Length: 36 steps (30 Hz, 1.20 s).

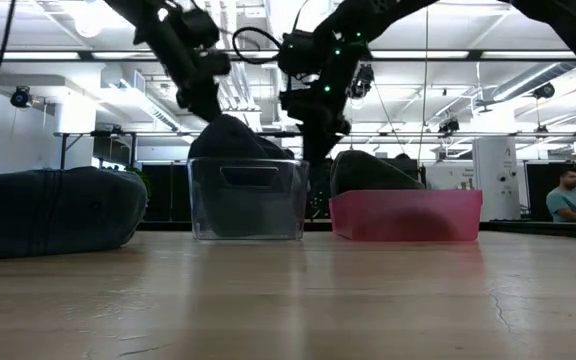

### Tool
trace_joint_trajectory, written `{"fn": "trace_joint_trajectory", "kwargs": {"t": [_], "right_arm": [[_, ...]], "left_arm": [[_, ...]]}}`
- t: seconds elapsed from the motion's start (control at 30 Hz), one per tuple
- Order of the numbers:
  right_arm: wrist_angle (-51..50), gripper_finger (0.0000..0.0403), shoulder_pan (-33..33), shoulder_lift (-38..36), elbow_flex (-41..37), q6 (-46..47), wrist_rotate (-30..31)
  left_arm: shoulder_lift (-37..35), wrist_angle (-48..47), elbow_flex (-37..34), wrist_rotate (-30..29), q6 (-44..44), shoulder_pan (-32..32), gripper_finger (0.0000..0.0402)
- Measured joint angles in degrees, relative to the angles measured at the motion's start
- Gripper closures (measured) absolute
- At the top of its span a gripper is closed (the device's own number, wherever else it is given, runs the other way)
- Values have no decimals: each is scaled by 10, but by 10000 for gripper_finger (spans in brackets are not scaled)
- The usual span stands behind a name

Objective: Pick & Place hat
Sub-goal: Put the blue cap into the transparent bin

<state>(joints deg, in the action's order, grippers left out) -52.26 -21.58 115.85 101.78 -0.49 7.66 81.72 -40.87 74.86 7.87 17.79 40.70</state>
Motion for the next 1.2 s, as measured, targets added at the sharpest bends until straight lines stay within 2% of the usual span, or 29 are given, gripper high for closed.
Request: {"fn": "trace_joint_trajectory", "kwargs": {"t": [0.1,0.3,0.53,0.7,0.97,1.2], "right_arm": [[-27,209,9,-18,-3,14,0],[-28,209,29,-85,-45,58,-2],[51,209,53,-174,-162,123,-2],[110,209,80,-223,-244,157,-6],[160,209,137,-252,-331,200,-7],[186,209,178,-251,-343,211,-32]], "left_arm": [[-22,23,0,0,-11,0,245],[-45,12,0,2,-52,0,245],[-46,6,-1,3,-47,-1,245],[-57,-76,-1,3,-77,-14,245],[-88,-257,-1,4,-148,-110,245],[-99,-318,-9,-3,-250,-220,245]]}}
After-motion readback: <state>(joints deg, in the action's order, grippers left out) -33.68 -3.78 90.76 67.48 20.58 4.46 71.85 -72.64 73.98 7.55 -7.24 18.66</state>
